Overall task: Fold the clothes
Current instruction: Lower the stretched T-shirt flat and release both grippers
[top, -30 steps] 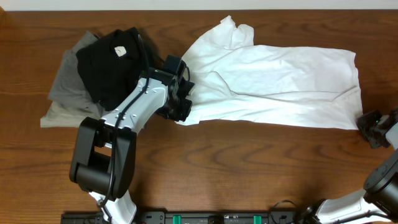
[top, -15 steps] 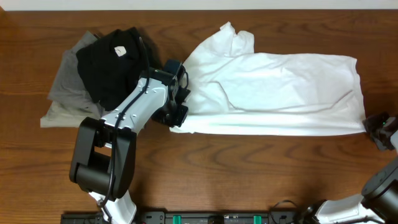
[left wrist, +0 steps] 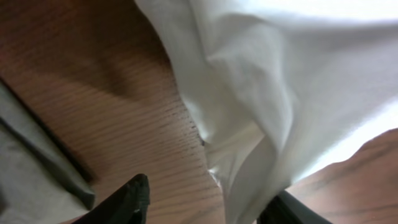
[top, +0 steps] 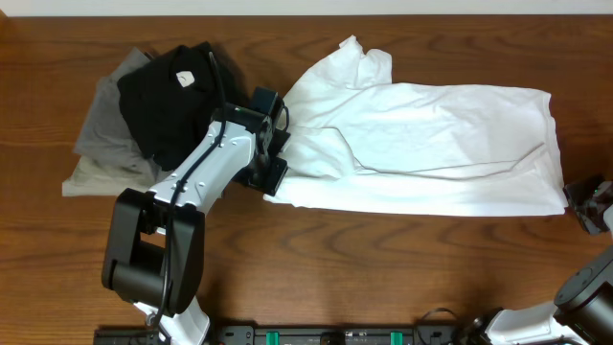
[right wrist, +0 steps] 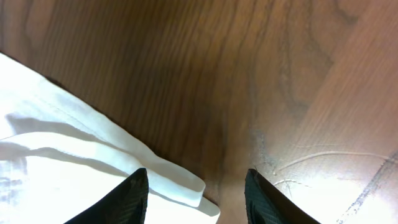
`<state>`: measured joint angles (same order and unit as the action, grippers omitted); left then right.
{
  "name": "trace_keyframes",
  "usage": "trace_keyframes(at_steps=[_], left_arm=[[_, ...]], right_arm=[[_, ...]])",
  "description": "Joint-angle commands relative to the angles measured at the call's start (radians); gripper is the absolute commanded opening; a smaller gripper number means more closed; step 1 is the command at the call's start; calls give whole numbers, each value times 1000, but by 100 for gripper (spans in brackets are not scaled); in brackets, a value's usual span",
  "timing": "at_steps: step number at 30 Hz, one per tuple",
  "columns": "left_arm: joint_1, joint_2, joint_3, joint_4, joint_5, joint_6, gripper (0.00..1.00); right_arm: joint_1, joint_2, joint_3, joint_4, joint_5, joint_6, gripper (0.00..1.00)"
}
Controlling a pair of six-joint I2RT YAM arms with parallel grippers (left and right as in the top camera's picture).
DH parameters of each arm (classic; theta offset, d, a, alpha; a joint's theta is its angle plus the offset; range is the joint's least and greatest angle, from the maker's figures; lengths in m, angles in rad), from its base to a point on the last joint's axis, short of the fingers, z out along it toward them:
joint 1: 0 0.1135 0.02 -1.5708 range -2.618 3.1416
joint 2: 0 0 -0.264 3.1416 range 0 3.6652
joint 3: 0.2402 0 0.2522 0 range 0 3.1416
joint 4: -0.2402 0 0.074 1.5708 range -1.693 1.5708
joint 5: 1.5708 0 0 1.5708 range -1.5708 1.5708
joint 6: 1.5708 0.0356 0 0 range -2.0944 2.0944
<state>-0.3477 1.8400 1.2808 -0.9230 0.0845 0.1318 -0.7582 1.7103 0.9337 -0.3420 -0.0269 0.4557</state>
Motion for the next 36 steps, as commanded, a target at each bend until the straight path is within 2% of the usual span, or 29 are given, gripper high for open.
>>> trace_keyframes(at_steps=[1, 7, 12, 19, 23, 28, 36], left_arm=[[7, -19, 29, -5, -48, 5, 59], [7, -29, 119, -36, -67, 5, 59], [6, -34, 220, -7, -67, 11, 64], [16, -19, 224, 37, -55, 48, 68], [16, 34, 222, 61, 72, 121, 68], [16, 147, 222, 124, 134, 154, 68], [16, 220, 222, 256, 140, 163, 68]], right_arm=[[-6, -18, 14, 10, -56, -29, 49], [-6, -20, 32, 92, -326, -145, 48], [4, -23, 73, 71, -475, -180, 47], [56, -32, 108, 43, -482, -211, 49], [89, -35, 108, 43, -482, -211, 50], [142, -35, 108, 37, -482, -211, 50], [208, -35, 108, 27, -478, -218, 50]])
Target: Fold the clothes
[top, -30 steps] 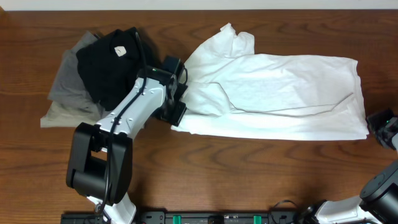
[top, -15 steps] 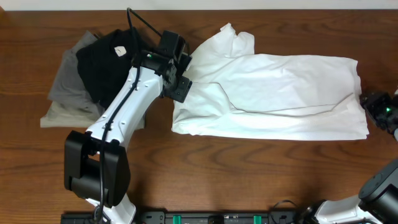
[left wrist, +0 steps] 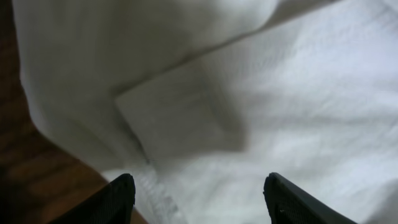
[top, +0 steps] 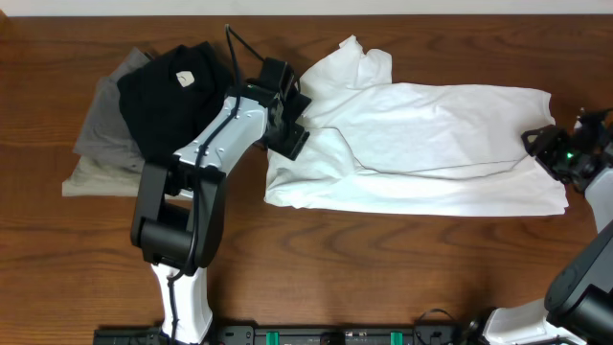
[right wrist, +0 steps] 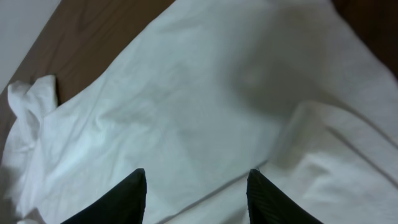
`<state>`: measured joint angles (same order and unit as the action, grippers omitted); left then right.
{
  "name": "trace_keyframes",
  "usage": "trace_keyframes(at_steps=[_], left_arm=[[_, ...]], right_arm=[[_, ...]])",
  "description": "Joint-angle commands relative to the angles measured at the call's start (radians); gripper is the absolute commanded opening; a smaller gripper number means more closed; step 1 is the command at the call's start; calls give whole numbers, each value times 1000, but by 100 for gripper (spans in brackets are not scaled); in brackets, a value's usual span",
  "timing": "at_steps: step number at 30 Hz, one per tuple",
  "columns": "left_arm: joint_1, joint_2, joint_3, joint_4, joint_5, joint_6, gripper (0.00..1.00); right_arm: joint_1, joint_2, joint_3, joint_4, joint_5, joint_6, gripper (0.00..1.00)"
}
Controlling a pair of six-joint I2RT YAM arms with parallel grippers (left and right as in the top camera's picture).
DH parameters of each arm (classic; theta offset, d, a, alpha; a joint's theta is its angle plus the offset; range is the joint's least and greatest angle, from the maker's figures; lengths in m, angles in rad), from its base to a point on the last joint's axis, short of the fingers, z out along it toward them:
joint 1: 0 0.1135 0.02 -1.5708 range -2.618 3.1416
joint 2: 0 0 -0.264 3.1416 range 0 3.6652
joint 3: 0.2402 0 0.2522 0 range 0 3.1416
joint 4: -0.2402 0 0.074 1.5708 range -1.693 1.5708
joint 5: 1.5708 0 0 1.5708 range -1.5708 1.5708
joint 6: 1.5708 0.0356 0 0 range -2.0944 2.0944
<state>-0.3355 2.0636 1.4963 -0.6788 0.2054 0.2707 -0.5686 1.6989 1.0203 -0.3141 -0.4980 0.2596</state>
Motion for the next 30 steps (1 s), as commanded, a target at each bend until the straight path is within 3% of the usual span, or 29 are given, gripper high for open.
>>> trace_keyframes(at_steps=[1, 13, 19, 21, 30], left_arm=[[4, 2, 6, 14, 19, 24, 67], [4, 60, 6, 34, 19, 24, 40], [4, 60, 6, 53, 19, 24, 21], [4, 60, 6, 58, 19, 24, 7], [4, 22, 63, 30, 18, 24, 6]], right_arm=[[23, -24, 21, -2, -6, -22, 50], [28, -23, 21, -12, 1, -33, 50], [27, -23, 21, -19, 2, -33, 49], [28, -23, 21, -19, 1, -33, 49], [26, -23, 21, -19, 1, -33, 49]])
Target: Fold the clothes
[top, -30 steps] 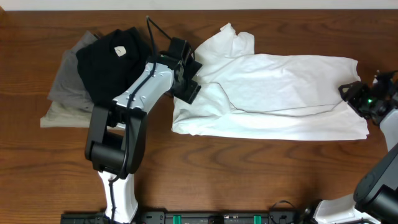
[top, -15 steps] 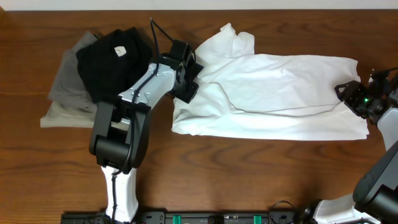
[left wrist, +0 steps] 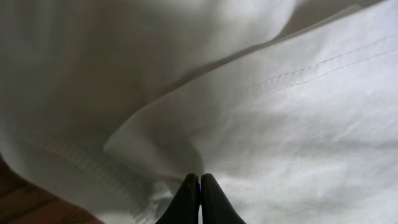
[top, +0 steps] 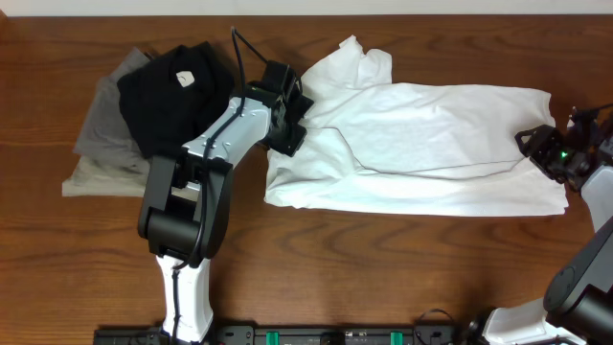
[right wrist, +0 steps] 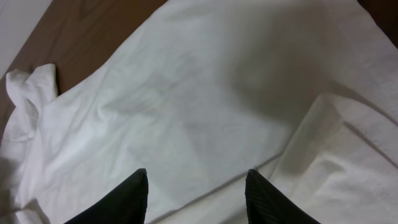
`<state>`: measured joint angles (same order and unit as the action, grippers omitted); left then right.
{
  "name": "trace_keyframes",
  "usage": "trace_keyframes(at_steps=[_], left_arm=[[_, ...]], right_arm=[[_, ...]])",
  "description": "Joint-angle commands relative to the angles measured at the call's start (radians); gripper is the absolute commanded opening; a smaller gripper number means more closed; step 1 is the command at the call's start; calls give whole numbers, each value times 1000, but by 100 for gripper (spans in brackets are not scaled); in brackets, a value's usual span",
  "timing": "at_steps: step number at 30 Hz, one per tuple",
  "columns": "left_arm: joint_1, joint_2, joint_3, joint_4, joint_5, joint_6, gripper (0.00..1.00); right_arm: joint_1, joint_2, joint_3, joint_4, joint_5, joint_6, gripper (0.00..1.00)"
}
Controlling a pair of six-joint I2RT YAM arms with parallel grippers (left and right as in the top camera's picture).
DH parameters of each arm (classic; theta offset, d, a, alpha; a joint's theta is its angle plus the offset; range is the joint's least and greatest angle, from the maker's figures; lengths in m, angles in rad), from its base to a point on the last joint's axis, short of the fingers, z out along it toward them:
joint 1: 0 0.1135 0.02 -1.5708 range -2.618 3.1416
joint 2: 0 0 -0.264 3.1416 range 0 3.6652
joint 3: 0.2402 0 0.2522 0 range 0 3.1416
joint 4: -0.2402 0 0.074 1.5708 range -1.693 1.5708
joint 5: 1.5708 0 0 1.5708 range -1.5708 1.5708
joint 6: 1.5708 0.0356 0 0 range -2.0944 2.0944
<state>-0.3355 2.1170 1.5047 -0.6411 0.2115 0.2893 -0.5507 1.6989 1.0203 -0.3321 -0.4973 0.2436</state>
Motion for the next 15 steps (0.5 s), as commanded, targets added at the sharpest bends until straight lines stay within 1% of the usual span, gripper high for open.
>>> trace_keyframes(at_steps=[1, 6, 13, 14, 15], left_arm=[[4, -43, 63, -8, 11, 5, 6], [4, -95, 104, -7, -17, 5, 6], [4, -95, 105, -2, -18, 6, 6], [5, -95, 105, -7, -18, 6, 7], [5, -95, 101, -14, -22, 6, 12]], right_arm=[[8, -23, 21, -1, 0, -17, 49], [8, -24, 21, -2, 2, -18, 48], [8, -23, 21, -2, 3, -17, 49], [8, -24, 21, -2, 3, -17, 48], [8, -24, 21, -2, 3, -17, 48]])
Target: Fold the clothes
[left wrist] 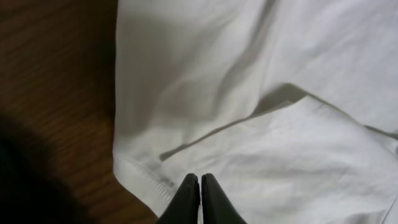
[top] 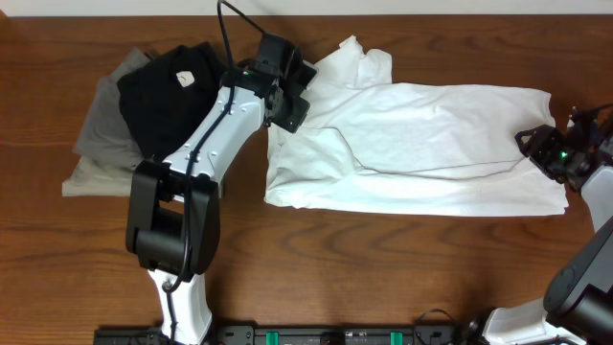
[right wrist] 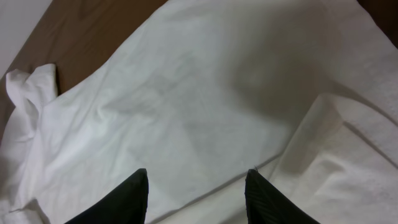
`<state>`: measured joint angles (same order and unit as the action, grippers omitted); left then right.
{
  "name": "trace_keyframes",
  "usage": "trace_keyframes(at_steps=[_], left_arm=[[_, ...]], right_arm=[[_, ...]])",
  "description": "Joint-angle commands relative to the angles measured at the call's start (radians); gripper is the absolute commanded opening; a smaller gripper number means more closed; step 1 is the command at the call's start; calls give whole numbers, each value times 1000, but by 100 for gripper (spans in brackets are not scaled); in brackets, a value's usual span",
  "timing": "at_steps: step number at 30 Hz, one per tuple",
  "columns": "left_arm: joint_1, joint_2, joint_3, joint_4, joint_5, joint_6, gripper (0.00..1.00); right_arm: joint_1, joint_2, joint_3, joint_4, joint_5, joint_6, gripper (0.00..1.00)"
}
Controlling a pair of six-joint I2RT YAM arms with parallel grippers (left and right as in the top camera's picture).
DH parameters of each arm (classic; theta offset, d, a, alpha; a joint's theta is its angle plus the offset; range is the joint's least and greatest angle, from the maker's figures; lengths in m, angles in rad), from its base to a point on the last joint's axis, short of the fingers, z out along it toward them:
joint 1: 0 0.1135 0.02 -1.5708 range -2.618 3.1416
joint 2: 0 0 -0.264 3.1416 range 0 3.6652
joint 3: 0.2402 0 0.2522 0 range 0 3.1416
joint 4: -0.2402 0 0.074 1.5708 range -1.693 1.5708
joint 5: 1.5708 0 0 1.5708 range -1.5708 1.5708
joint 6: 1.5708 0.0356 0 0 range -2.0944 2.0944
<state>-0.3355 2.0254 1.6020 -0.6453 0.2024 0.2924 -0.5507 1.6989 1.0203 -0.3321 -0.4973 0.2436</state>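
Observation:
A white shirt [top: 431, 144] lies spread across the middle and right of the wooden table [top: 287, 259], its collar end bunched at the far left [top: 359, 57]. My left gripper [top: 290, 103] is at the shirt's upper left edge. In the left wrist view its fingers [left wrist: 200, 190] are shut, tips at a folded flap [left wrist: 261, 162] beside the stitched hem [left wrist: 146, 180]. My right gripper [top: 544, 149] hovers over the shirt's right end. It stands open [right wrist: 196, 180] above flat cloth with a folded edge [right wrist: 323, 155].
A black garment [top: 172, 91] lies on a grey one [top: 96, 153] in a pile at the far left, close to my left arm. The table's far edge [top: 431, 13] meets a white wall. The right arm's base stands at the front right.
My left gripper, still shut, has moved toward the table's far side and farther from the cloth; its view now shows the shirt's left edge and bare wood. The right gripper has not moved.
My left gripper was open at the shirt's lower left corner and the right open over bare wood off the shirt's right end. Then both were open over the shirt. Then the left was shut down in the cloth, and is now higher by the upper left edge.

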Motion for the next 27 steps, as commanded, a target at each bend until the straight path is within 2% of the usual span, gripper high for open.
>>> trace_keyframes(at_steps=[1, 5, 21, 22, 27], left_arm=[[6, -2, -5, -12, -15, 3, 22], [14, 20, -45, -16, -15, 0, 30], [21, 150, -50, -54, -11, -24, 30], [21, 151, -50, -55, -11, -24, 28], [21, 151, -48, -52, -11, -24, 8]], right_arm=[[8, -24, 21, -3, 3, -17, 48], [9, -24, 21, -9, 3, -17, 48], [9, -23, 21, -21, 3, -17, 48], [9, -24, 21, -21, 3, -17, 48], [9, -23, 21, -21, 3, -17, 48]])
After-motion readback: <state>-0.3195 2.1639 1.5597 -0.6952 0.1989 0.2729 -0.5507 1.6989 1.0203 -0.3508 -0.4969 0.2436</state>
